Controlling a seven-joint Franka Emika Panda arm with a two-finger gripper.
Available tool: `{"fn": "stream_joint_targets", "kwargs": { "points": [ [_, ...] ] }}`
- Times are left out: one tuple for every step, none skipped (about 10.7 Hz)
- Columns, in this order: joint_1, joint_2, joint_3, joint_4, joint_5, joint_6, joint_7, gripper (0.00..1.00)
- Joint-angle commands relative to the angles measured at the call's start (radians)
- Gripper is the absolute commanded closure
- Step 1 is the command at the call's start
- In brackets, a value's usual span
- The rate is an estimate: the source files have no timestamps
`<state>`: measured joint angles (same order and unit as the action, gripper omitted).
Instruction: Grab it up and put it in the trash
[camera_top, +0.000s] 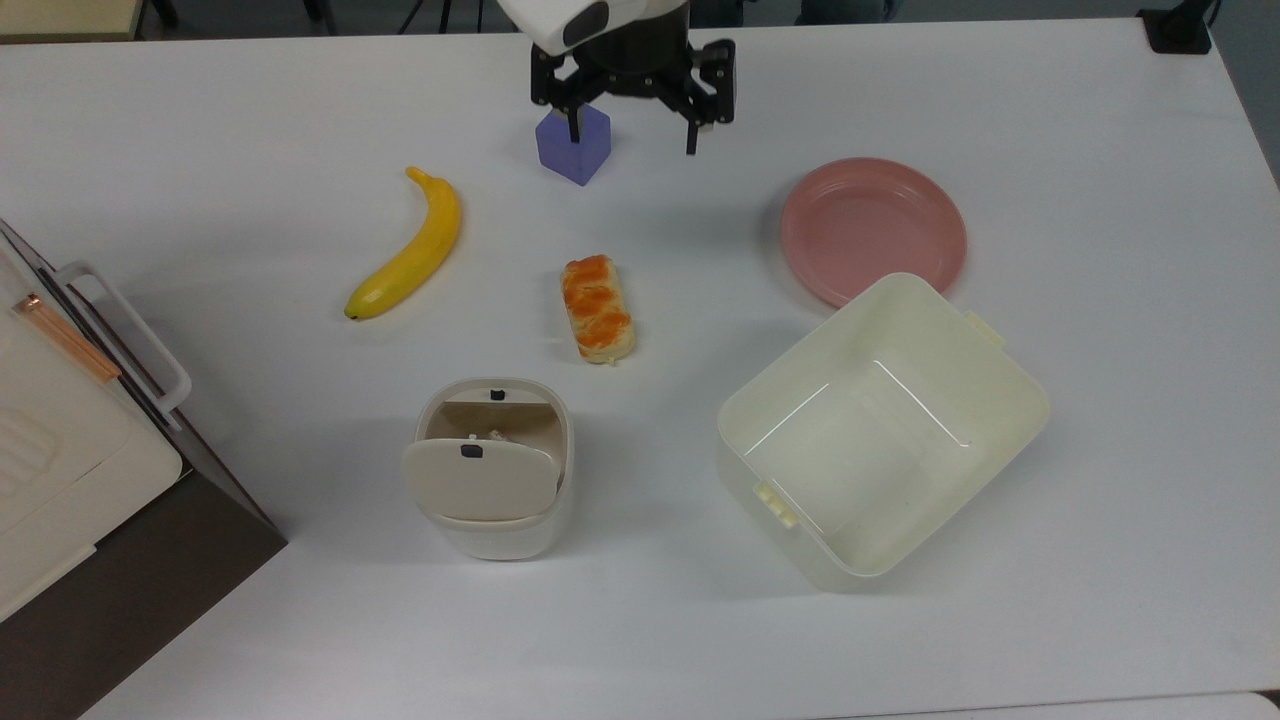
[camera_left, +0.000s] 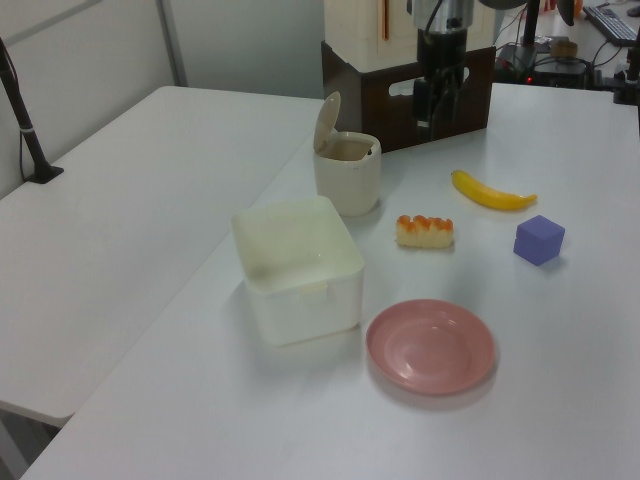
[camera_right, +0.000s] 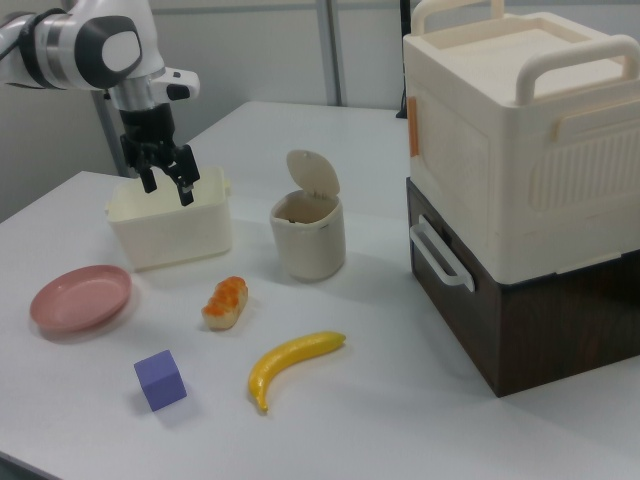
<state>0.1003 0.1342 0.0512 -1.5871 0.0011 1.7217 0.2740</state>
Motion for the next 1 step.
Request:
{"fn": "stream_joint_targets", "kwargs": {
  "points": [
    [0.016,-0.042,-0.043,-0.04,-0.016,-0.028,-0.044,0.0]
  ]
}}
